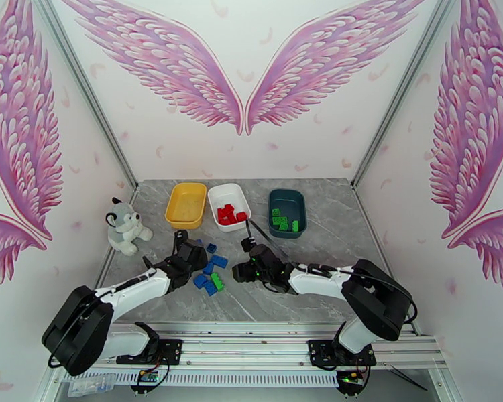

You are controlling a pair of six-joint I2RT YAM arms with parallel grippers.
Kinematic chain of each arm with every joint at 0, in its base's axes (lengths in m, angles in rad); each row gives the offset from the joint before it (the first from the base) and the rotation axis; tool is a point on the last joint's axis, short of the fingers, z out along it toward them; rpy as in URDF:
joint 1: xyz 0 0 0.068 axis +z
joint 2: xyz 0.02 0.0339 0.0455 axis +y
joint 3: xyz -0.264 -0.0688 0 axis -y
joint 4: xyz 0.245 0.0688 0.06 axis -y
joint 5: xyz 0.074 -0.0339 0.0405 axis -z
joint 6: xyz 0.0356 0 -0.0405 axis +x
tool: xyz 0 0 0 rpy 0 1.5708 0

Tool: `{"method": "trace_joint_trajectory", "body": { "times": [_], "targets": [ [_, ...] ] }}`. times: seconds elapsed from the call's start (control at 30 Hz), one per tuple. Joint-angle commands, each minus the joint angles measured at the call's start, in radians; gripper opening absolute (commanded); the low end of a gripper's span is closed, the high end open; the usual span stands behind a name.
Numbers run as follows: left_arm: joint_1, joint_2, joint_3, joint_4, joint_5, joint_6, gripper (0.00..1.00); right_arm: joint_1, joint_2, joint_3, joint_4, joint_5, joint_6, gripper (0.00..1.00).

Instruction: Sort the legos into containers by color

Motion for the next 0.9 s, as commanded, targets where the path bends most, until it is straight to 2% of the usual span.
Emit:
{"method": "trace_joint_trajectory", "body": {
  "times": [0.0, 0.3, 0.57, 0.87],
  "targets": [
    [0.017, 0.060, -0.010, 0.088, 0.065, 0.011, 0.77, 0.009, -0.002, 0.023, -0.007, -0.013, 0.005, 0.67],
    [0.021, 0.187, 0.015, 0.137, 0.115, 0.021, 0.66, 0.010, -0.020, 0.008, -0.020, 0.007, 0.006, 0.67],
    [-0.025, 0.139, 0.010, 0.059, 0.056, -0.001, 0.65, 0.011, -0.008, 0.020, -0.020, 0.001, 0.004, 0.67],
    [-0.045, 0.085, -0.017, 0.029, 0.052, -0.024, 0.63, 0.010, -0.009, 0.012, -0.010, -0.004, 0.007, 0.67]
  ]
}}
